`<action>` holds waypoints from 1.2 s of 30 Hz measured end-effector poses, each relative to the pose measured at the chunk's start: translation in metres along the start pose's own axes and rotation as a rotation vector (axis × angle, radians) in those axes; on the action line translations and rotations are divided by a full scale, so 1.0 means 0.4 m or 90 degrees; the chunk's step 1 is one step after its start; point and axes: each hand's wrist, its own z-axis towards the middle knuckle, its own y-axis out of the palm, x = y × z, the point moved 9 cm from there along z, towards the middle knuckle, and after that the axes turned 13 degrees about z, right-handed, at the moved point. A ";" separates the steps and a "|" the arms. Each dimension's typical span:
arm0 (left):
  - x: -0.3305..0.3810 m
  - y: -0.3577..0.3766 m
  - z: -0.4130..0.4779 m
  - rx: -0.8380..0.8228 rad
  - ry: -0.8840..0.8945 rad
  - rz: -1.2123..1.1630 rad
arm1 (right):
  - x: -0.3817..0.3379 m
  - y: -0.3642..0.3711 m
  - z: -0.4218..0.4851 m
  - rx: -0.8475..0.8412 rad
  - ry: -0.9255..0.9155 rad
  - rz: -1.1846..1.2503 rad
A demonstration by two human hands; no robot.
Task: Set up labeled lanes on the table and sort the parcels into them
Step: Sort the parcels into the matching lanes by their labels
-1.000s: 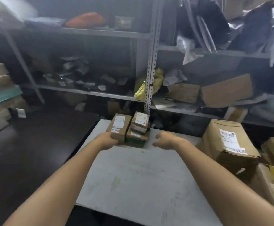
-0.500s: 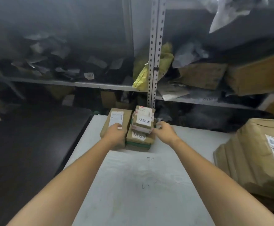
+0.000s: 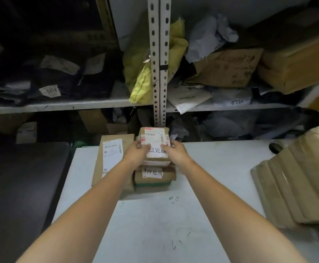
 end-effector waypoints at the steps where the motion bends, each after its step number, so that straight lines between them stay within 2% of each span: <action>1: -0.001 0.005 0.005 -0.011 0.009 -0.002 | 0.004 0.000 -0.009 0.014 0.000 0.013; 5: 0.007 0.011 -0.014 -0.063 0.020 -0.024 | 0.011 -0.028 -0.064 0.077 0.011 0.036; 10: -0.001 0.064 -0.117 -0.114 0.053 0.019 | 0.067 -0.090 -0.212 0.151 0.062 0.067; 20: 0.078 0.388 -0.487 -0.306 0.299 0.233 | 0.302 -0.398 -0.711 0.384 0.070 0.281; 26: 0.137 0.685 -0.830 -0.435 0.397 0.262 | 0.409 -0.689 -1.080 0.524 0.055 0.294; 30: 0.153 0.861 -1.090 -0.518 0.418 0.259 | 0.452 -0.825 -1.353 0.591 0.053 0.320; 36: 0.172 1.091 -1.455 -0.587 0.475 0.295 | 0.540 -1.040 -1.713 0.692 0.029 0.301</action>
